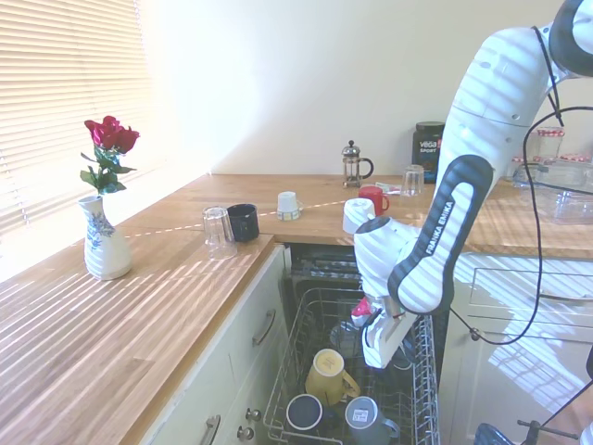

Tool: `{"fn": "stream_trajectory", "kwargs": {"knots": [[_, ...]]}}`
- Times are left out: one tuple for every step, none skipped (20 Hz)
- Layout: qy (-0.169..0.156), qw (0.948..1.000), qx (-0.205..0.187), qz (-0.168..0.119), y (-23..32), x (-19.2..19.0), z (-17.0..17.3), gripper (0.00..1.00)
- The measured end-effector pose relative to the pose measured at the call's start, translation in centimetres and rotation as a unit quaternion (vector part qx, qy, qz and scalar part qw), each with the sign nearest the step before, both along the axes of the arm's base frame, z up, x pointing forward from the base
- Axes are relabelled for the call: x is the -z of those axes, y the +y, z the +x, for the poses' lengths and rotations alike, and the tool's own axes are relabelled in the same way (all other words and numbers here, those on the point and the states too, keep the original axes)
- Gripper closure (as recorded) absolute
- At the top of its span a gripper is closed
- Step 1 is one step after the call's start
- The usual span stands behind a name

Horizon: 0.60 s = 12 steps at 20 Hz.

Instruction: Unload the mug from the dish rack

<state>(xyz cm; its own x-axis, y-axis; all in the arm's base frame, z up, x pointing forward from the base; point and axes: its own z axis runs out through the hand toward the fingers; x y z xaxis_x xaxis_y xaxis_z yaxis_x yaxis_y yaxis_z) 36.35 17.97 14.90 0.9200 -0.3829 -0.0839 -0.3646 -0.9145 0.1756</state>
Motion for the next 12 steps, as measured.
{"fn": "stream_trajectory", "kwargs": {"knots": [[0.006,1.0,-0.007,0.001,0.7,1.1,-0.4,0.0],[0.013,0.9998,-0.012,0.001,1.2,2.3,-0.9,0.0],[0.019,0.9997,-0.016,0.001,1.7,3.6,-1.2,0.0],[0.023,0.9995,-0.02,0.0,2.2,4.7,-1.5,0.0],[0.026,0.9994,-0.024,0.001,2.8,5.8,-1.7,0.0],[0.029,0.9992,-0.029,0.001,3.4,6.8,-1.9,0.0],[0.03,0.999,-0.034,0.0,4.0,7.9,-2.0,0.0],[0.031,0.9988,-0.039,-0.003,4.6,8.9,-2.1,0.0],[0.03,0.9986,-0.044,-0.008,4.9,9.8,-2.0,0.0],[0.028,0.9983,-0.049,-0.016,5.2,10.8,-1.8,0.0],[0.026,0.9979,-0.054,-0.025,5.3,11.7,-1.5,0.0],[0.022,0.9974,-0.058,-0.035,5.4,12.5,-1.2,0.0]]}}
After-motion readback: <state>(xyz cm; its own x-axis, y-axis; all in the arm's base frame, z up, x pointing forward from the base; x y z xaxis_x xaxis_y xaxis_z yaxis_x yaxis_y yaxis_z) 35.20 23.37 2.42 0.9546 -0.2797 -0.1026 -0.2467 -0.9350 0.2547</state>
